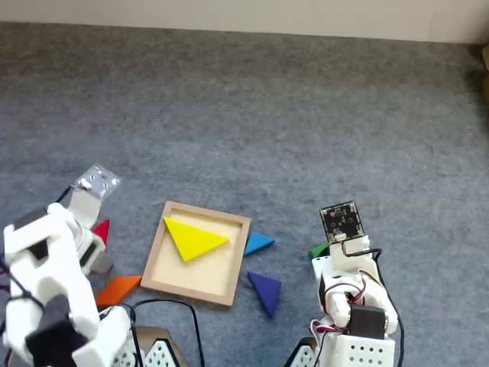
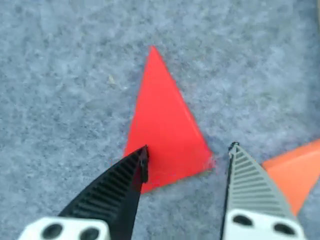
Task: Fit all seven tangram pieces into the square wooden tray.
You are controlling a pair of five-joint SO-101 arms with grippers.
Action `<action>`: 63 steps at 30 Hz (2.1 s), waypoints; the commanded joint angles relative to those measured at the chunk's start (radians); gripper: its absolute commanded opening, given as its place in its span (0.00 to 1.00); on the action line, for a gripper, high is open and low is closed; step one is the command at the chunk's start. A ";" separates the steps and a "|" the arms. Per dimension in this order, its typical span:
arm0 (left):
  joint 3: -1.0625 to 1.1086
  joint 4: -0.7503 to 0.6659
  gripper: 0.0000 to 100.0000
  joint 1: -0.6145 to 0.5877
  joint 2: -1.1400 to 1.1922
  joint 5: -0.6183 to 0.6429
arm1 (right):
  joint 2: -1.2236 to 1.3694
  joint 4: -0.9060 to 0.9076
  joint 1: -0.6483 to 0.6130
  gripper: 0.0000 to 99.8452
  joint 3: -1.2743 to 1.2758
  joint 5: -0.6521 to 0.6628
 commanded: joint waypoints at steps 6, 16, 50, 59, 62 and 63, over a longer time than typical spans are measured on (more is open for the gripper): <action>-0.122 -0.002 0.26 0.019 0.114 0.044 | -0.015 0.002 0.013 0.18 0.093 0.014; -0.335 -0.075 0.25 0.016 0.509 0.051 | -0.015 0.002 0.013 0.18 0.093 0.014; -0.366 0.272 0.29 -0.070 0.088 -0.296 | -0.015 -0.001 0.010 0.18 0.093 0.014; -0.314 0.269 0.29 -0.127 0.090 -0.460 | -0.015 -0.001 0.008 0.18 0.093 0.014; -0.263 0.232 0.29 -0.107 0.090 -0.460 | -0.015 -0.001 0.008 0.18 0.093 0.014; -0.245 0.204 0.29 -0.105 0.090 -0.459 | -0.015 -0.001 0.008 0.18 0.093 0.014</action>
